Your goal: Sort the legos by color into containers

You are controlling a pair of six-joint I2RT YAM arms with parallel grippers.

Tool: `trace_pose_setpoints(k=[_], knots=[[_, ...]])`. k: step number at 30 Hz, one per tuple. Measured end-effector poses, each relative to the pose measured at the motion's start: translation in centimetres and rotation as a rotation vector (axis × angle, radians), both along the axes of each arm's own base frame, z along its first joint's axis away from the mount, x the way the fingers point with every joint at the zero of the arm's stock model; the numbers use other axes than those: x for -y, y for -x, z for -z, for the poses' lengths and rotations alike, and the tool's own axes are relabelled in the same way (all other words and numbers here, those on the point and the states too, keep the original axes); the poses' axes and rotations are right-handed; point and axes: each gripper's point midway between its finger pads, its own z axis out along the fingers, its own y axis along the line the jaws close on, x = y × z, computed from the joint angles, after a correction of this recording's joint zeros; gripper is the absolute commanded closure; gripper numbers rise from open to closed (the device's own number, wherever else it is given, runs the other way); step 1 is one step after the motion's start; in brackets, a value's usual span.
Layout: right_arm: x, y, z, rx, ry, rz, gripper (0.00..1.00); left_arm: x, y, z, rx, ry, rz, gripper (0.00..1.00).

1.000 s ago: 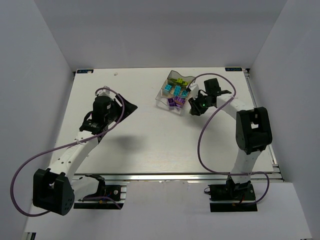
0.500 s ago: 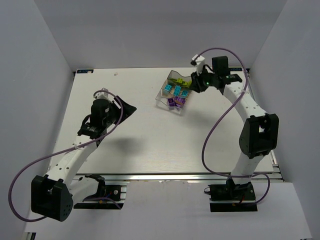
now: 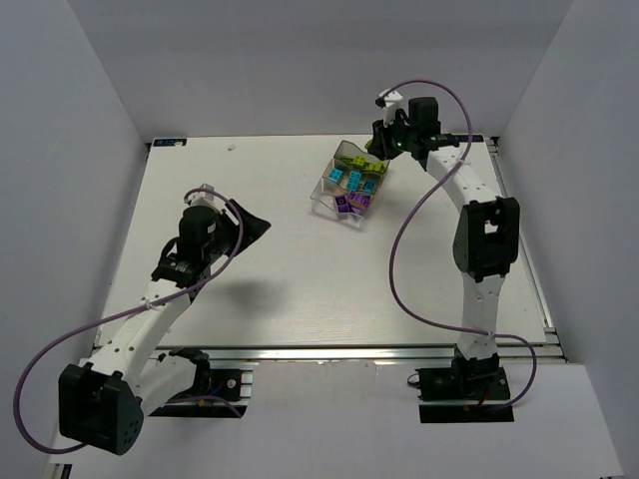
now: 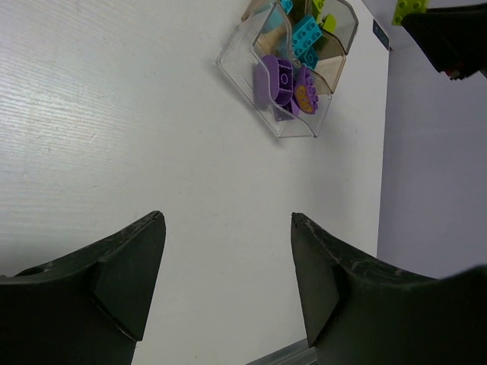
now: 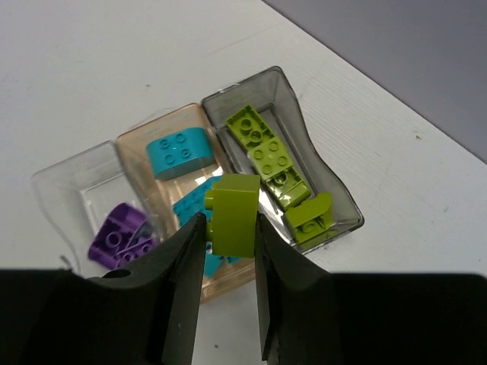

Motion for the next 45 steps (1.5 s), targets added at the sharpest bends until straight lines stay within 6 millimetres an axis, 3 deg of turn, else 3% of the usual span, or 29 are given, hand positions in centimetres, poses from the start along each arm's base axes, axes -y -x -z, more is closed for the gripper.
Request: trace_pose_setpoints(k=[5,11,19,20,25,26,28,31,33,36,42,45], knots=[[0.4,-2.8,3.6,-0.041,0.001,0.096,0.93,-0.3,0.5,0.4,-0.015,-0.009,-0.008,0.23],[0.8,-4.7,5.6,-0.042,0.013,0.143,0.86,-0.6,0.5,0.7,-0.023,-0.025,-0.018,0.23],[1.3,-5.0,6.8,-0.049,0.034,0.164,0.49,-0.8,0.3,1.9,-0.051,-0.054,-0.017,0.22],[1.3,-5.1,6.8,-0.048,0.035,0.164,0.38,-0.8,0.3,2.1,-0.058,-0.059,-0.016,0.22],[1.4,-5.2,6.7,-0.038,0.039,0.163,0.21,-0.8,0.2,2.4,-0.072,-0.076,-0.011,0.21],[1.4,-5.2,6.6,-0.035,0.041,0.162,0.13,-0.8,0.2,2.3,-0.072,-0.077,-0.011,0.21],[1.5,-5.2,6.6,-0.035,0.040,0.157,0.11,-0.8,0.1,2.1,-0.068,-0.078,-0.010,0.20],[1.8,-5.0,6.6,-0.037,0.049,0.144,0.11,-0.9,0.0,1.9,-0.062,-0.083,-0.014,0.10],[2.1,-4.0,6.2,-0.050,0.053,0.134,0.11,-1.1,-0.1,1.7,-0.064,-0.093,-0.024,0.02],[2.6,-0.9,4.4,-0.070,0.053,0.101,0.11,-1.8,-0.3,1.2,-0.057,-0.119,-0.052,0.02],[3.5,6.7,-4.4,0.002,0.023,0.044,0.11,-2.7,-1.1,-1.3,-0.002,-0.153,-0.085,0.02],[4.3,10.2,-7.5,0.048,-0.005,0.039,0.11,-2.7,-1.1,-1.9,0.017,-0.155,-0.081,0.02]])
